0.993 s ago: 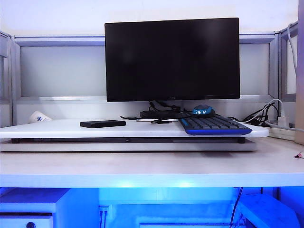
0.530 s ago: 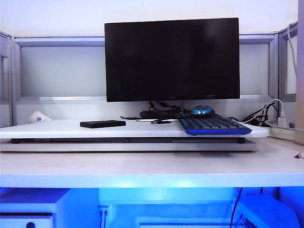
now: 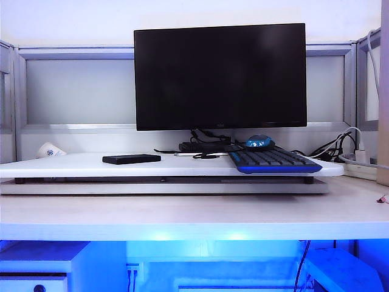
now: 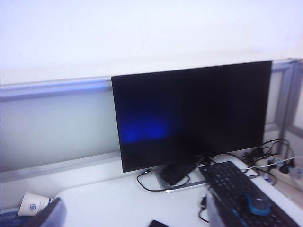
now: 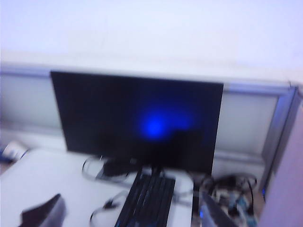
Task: Unplug the data cable of the portable hard drive.
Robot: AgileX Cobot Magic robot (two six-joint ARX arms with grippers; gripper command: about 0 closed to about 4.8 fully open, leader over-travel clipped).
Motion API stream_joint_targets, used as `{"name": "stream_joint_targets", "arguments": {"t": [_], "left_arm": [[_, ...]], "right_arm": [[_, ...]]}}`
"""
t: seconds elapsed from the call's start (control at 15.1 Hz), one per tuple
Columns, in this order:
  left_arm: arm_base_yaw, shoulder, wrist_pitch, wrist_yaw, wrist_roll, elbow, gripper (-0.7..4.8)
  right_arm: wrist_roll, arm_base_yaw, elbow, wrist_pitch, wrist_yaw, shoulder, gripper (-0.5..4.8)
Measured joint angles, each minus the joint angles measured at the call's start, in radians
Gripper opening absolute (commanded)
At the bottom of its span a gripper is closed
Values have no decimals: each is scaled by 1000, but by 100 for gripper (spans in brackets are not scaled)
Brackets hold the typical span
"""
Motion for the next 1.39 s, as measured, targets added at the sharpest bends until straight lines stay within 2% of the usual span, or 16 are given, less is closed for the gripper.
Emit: {"name": "stream_joint_targets", "arguments": {"t": [0.2, 0.4, 0.79, 0.86, 0.93, 1.13, 1.19, 1.32, 1.39], "left_arm": [[0, -123, -113, -1, -10, 0, 395], [0, -214, -208, -5, -10, 0, 395], [0, -415, -533, -8, -8, -14, 388], [0, -490, -560, -8, -11, -56, 347], [0, -559, -577, -10, -11, -97, 334], [0, -795, -594, -28, -23, -253, 335], [0, -892, -632, -27, -35, -355, 335], [0, -886, -733, -34, -37, -388, 335], [0, -891, -741, -37, -37, -426, 335]], "right_arm": [[3, 0, -140, -40, 0, -159, 332], [23, 0, -291, -39, 0, -322, 332], [56, 0, -566, -60, 1, -625, 332], [60, 0, -611, -60, 0, -677, 332], [60, 0, -653, -64, 0, -716, 332], [66, 0, -737, -73, -1, -789, 333], [82, 0, -799, -63, -2, -816, 333], [99, 0, -888, -56, -40, -829, 332], [134, 0, -946, -52, -70, -850, 332]]}}
